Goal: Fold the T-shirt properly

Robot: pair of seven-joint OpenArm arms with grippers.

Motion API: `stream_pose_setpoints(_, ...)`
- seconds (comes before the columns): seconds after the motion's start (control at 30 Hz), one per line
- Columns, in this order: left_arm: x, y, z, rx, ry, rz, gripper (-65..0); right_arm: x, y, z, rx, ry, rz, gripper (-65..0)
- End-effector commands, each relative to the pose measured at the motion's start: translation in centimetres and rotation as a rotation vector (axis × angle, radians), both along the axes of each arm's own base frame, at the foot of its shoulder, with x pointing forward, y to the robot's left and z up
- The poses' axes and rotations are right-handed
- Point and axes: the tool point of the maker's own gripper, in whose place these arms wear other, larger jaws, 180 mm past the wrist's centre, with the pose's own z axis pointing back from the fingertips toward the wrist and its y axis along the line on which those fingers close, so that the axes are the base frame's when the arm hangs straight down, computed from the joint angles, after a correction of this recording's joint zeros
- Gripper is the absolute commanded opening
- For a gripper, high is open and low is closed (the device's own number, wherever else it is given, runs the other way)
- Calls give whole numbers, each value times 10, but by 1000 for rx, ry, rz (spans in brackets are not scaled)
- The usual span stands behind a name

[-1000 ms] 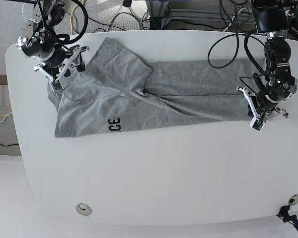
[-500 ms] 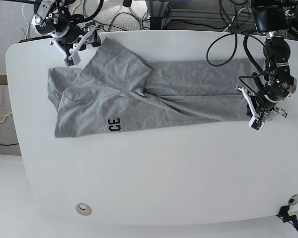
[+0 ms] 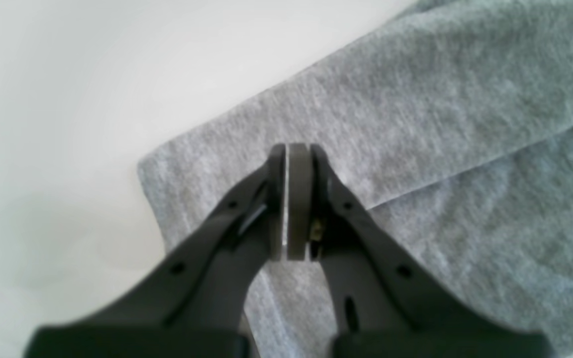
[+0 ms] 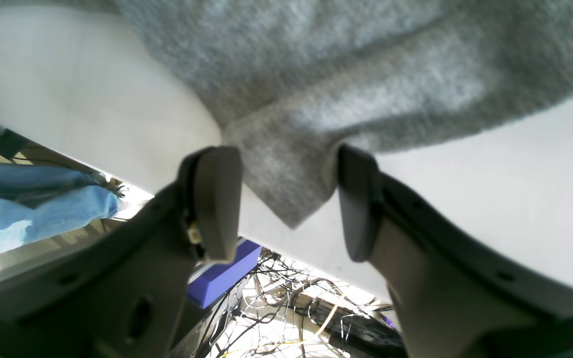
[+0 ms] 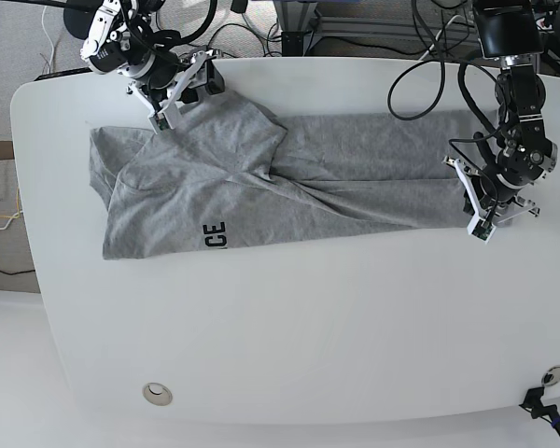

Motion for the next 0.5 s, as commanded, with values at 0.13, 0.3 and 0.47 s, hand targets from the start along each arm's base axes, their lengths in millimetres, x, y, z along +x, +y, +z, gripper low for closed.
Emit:
stream_pose_setpoints(0.13, 10, 4, 16, 7, -52, -1, -650, 4, -4, 0, -31, 8, 14, -640)
stream_pose_setpoints(0.3, 10, 4, 16, 7, -52, -1, -650, 17, -7, 6, -37, -26, 19, -650)
stream_pose_setpoints(0.47, 10, 5, 15, 10, -50, -1, -650, 31, -9, 23, -65, -79, 31, -650)
